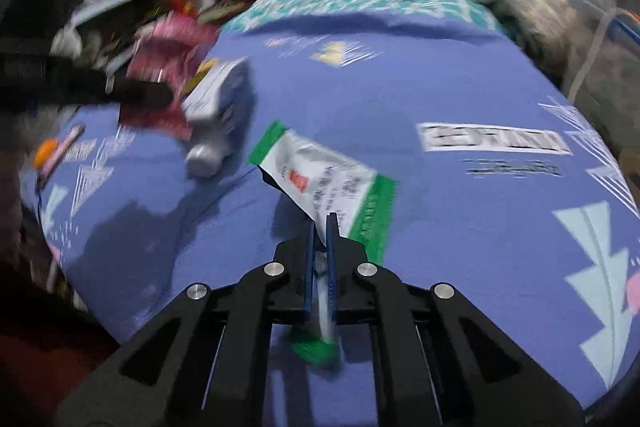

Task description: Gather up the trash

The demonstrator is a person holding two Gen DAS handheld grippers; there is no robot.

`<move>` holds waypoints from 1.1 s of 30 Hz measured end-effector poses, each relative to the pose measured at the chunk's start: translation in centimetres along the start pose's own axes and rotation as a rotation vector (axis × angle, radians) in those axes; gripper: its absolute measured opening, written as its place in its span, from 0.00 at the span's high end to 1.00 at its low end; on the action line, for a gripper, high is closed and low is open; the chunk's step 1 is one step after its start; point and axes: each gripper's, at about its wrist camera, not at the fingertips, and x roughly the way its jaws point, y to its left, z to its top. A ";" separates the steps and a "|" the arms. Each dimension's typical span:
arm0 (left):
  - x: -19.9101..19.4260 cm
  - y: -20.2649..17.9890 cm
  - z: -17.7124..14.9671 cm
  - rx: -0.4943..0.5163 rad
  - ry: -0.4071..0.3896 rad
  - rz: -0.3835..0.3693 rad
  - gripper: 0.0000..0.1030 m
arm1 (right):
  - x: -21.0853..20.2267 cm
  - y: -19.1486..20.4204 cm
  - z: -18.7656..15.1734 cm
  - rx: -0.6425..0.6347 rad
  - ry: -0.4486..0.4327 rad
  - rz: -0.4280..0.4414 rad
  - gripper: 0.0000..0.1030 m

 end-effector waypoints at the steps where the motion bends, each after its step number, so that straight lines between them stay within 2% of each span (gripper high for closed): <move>1: 0.4 -0.5 0.3 0.013 0.006 -0.006 0.97 | -0.5 -1.2 0.2 0.017 -0.018 -0.022 0.93; 5: 3.0 -4.6 2.2 0.110 0.040 -0.031 0.97 | -2.7 -7.3 1.3 0.118 -0.080 -0.132 0.93; 10: 8.5 -11.4 4.8 0.257 0.116 -0.081 0.97 | -6.3 -15.8 1.2 0.260 -0.160 -0.265 0.93; 14: 13.1 -16.4 6.5 0.334 0.177 -0.135 0.97 | -9.3 -22.2 0.3 0.384 -0.214 -0.328 0.93; 16: 15.3 -18.6 7.1 0.364 0.199 -0.135 0.97 | -10.0 -24.7 0.1 0.452 -0.219 -0.307 0.92; 18: 16.4 -19.8 7.5 0.369 0.210 -0.146 0.97 | -10.4 -26.2 -0.2 0.498 -0.227 -0.217 0.89; 21: 16.7 -20.2 7.8 0.370 0.204 -0.149 0.97 | -9.3 -25.0 -0.7 0.505 -0.212 -0.108 0.85; 23: 16.9 -19.9 7.8 0.363 0.208 -0.131 0.97 | -7.9 -23.1 -1.0 0.484 -0.180 -0.027 0.55; 24: 17.0 -19.6 7.9 0.357 0.211 -0.124 0.97 | -7.3 -22.0 -0.9 0.463 -0.173 -0.015 0.19; 26: 17.2 -18.6 8.2 0.331 0.215 -0.105 0.97 | -6.7 -19.3 -0.7 0.381 -0.199 -0.012 0.16; 30: 16.7 -16.7 9.0 0.294 0.198 -0.077 0.97 | -4.3 -13.9 0.8 0.177 -0.125 -0.017 0.19; 33: 16.2 -16.0 9.5 0.288 0.173 -0.046 0.97 | -2.3 -11.1 1.8 0.050 -0.067 -0.071 0.19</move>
